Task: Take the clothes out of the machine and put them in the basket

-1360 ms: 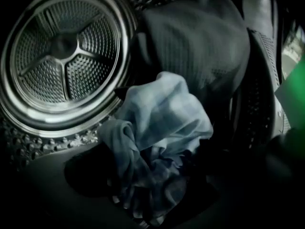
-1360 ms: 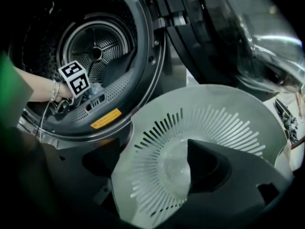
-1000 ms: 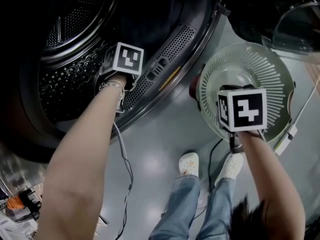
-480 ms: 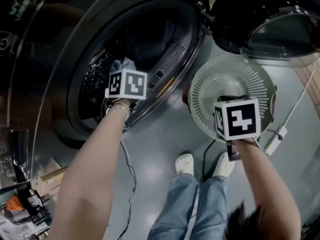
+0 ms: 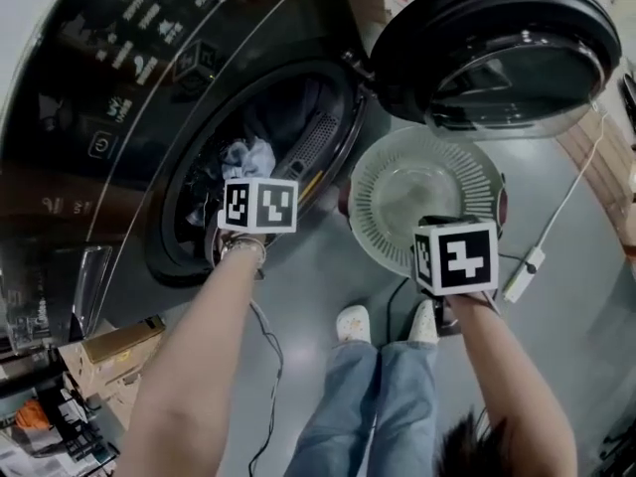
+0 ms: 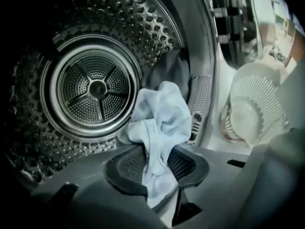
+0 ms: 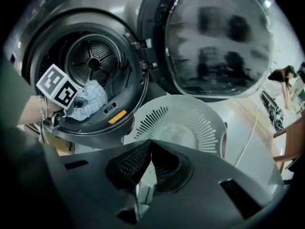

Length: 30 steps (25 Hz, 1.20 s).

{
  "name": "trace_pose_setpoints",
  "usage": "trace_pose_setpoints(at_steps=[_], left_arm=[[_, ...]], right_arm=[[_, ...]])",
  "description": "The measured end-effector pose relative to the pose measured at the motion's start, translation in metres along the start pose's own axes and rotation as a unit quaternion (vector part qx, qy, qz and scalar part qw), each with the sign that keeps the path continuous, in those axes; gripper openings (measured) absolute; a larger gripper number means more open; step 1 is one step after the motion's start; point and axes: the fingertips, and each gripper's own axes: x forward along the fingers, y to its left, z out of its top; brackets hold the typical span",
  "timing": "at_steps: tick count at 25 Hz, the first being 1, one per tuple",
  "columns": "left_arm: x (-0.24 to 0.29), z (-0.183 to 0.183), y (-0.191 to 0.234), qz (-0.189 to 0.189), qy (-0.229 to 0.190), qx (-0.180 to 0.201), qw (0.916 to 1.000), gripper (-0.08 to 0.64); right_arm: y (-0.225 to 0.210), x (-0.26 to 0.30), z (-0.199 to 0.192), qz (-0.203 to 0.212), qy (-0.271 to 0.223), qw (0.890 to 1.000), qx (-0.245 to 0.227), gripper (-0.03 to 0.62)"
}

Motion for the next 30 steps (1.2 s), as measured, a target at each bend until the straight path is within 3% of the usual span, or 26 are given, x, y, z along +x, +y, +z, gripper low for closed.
trace_pose_setpoints(at_steps=[7, 12, 21, 30], left_arm=[[-0.047, 0.010, -0.022, -0.043, -0.016, -0.070, 0.9965, 0.120], [-0.087, 0.022, -0.037, -0.079, -0.058, -0.131, 0.9866, 0.118], [-0.141, 0.037, -0.070, -0.154, -0.105, -0.152, 0.9707, 0.118], [-0.190, 0.061, -0.118, -0.269, -0.153, -0.166, 0.9363, 0.117]], right_arm=[[-0.020, -0.036, -0.002, 0.003, -0.007, 0.999, 0.036, 0.000], [-0.025, -0.051, 0.000, 0.021, -0.019, 0.997, 0.067, 0.000], [-0.042, -0.055, -0.005, 0.009, -0.017, 0.998, 0.062, 0.000], [-0.052, -0.064, -0.014, 0.003, -0.013, 0.997, 0.074, 0.000]])
